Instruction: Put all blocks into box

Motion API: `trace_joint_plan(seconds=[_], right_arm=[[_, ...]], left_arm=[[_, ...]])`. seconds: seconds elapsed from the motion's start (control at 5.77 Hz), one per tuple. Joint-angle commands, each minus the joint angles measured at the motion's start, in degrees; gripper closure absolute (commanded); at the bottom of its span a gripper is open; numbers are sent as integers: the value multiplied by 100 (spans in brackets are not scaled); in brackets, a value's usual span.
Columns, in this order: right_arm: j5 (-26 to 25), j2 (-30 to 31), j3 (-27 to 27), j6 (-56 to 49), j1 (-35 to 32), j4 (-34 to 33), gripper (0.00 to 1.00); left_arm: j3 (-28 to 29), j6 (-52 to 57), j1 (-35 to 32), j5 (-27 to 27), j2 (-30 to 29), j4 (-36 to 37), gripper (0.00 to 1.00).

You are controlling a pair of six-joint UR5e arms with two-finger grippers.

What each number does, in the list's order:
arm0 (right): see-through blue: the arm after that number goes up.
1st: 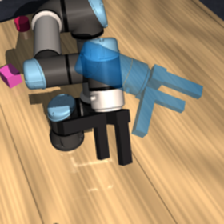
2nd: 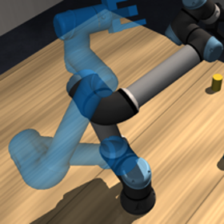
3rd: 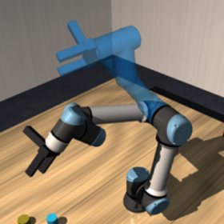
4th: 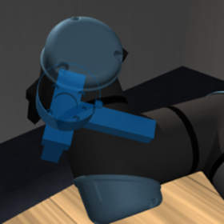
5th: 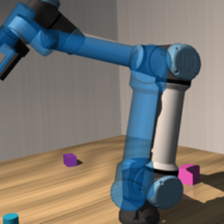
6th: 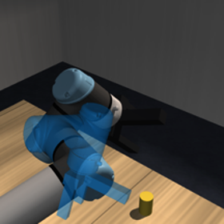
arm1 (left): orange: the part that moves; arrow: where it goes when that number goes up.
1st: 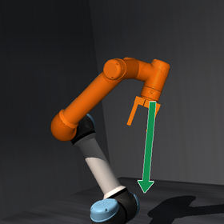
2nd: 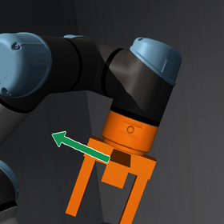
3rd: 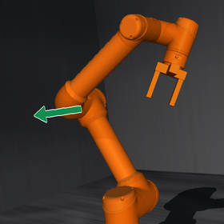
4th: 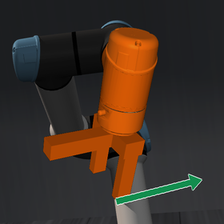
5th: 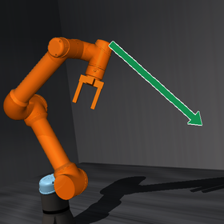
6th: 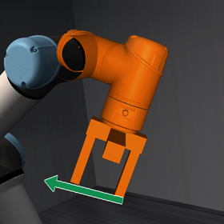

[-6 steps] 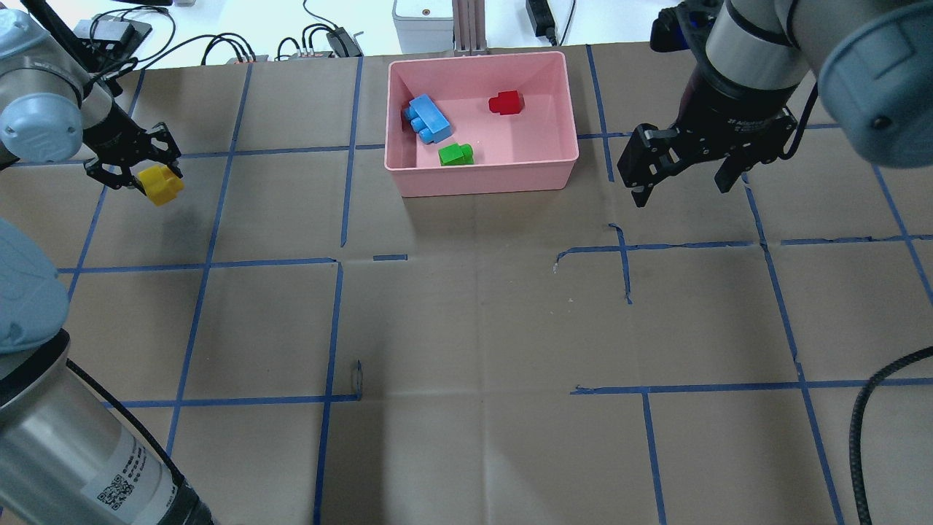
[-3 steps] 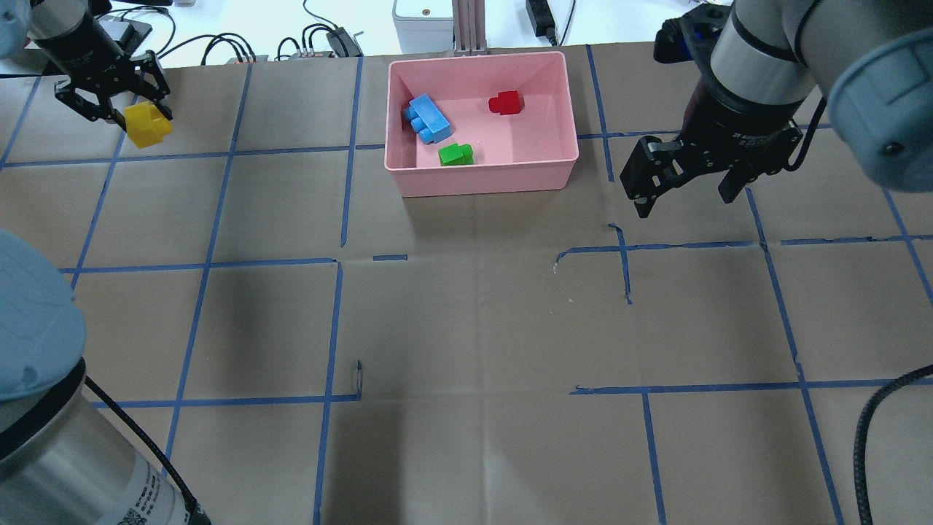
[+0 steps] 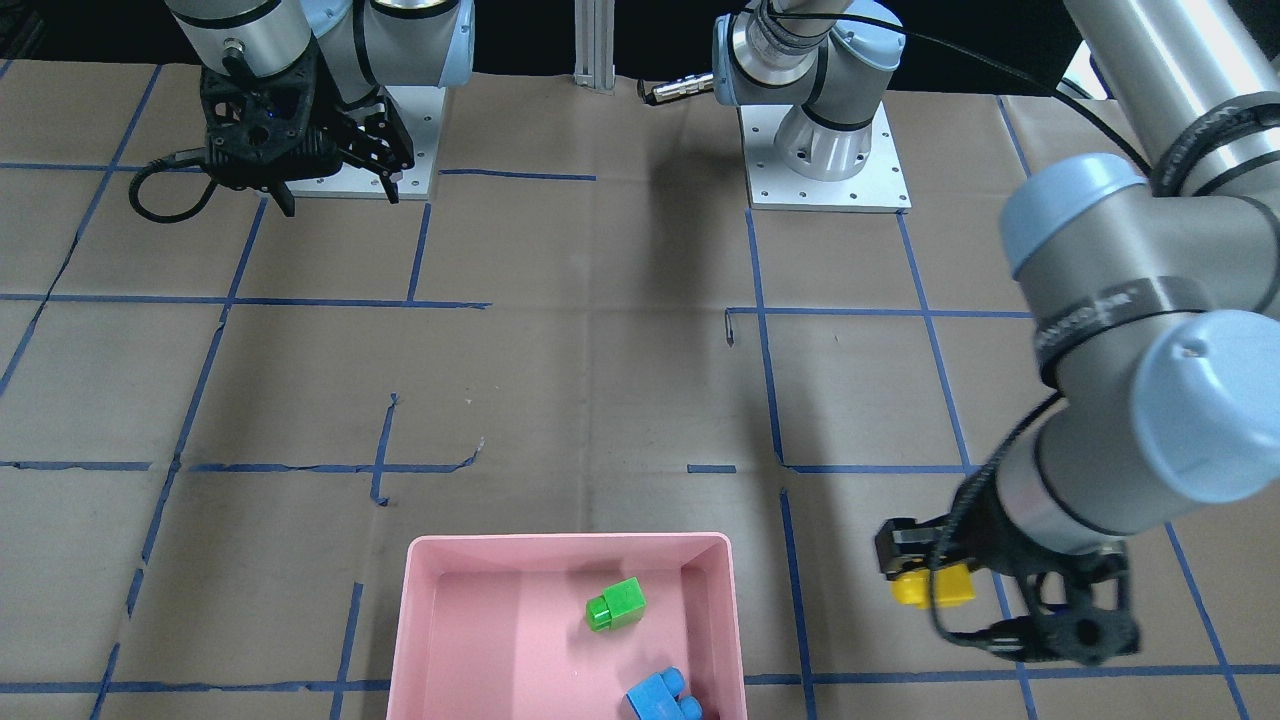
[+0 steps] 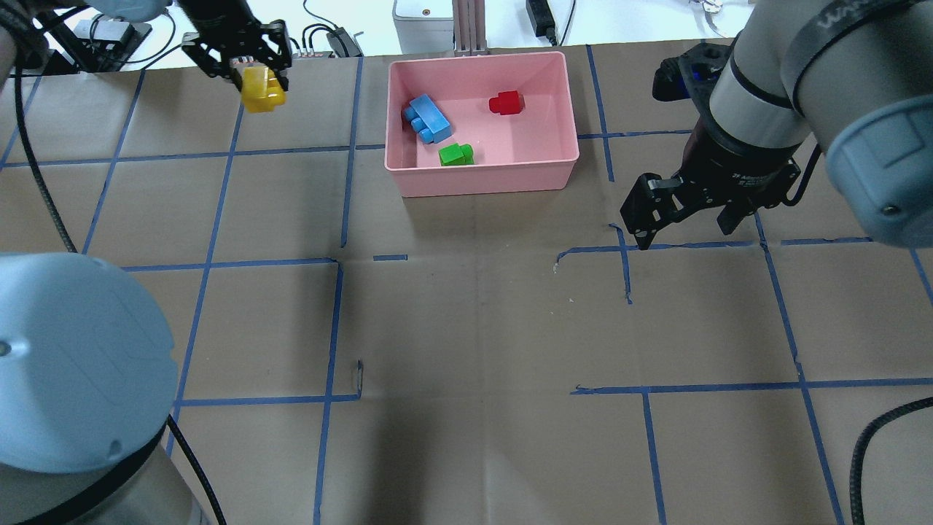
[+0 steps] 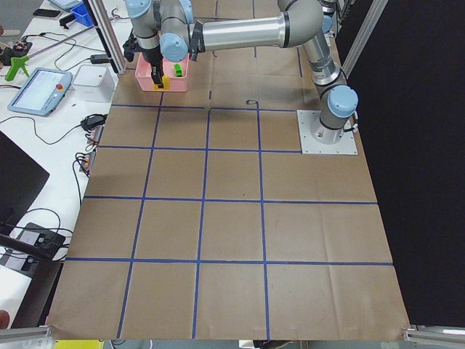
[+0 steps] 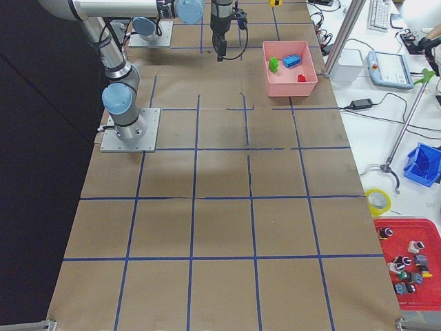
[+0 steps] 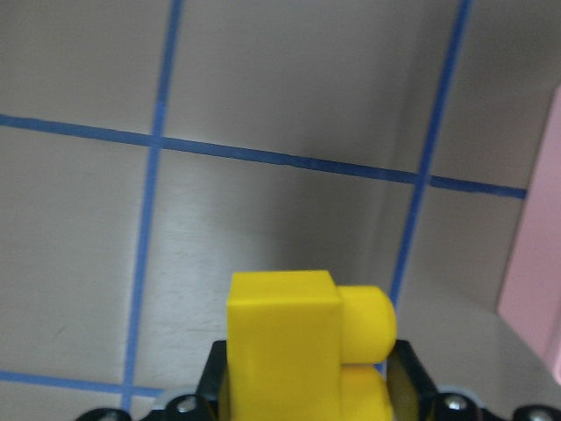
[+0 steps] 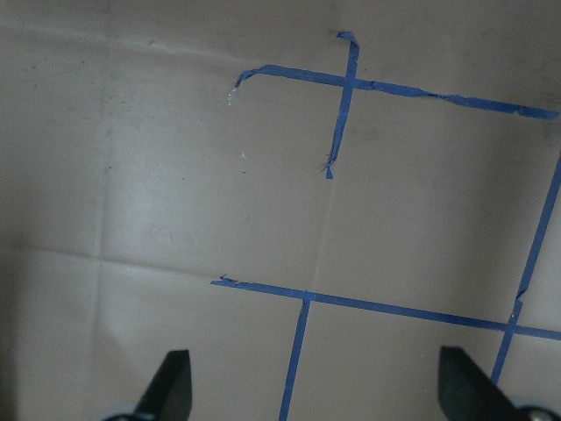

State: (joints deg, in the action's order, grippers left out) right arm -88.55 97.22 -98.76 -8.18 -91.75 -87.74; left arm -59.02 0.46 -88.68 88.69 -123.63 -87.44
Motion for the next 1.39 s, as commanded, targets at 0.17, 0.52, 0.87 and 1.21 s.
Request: trace_joint_plan(seconds=[0.17, 0.52, 0.87, 1.21], right_arm=[[5, -27, 49, 53, -1, -6, 0], [13, -45, 15, 53, 8, -15, 0], [13, -45, -47, 45, 8, -155, 0], [13, -53, -56, 36, 8, -147, 0]], left_arm=[[643, -239, -1096, -194, -834, 330, 84], [1005, -335, -1335, -186, -1548, 840, 83], [1006, -685, -1379, -186, -1699, 1175, 44], [1006, -933, -1389, -168, -1508, 1326, 0]])
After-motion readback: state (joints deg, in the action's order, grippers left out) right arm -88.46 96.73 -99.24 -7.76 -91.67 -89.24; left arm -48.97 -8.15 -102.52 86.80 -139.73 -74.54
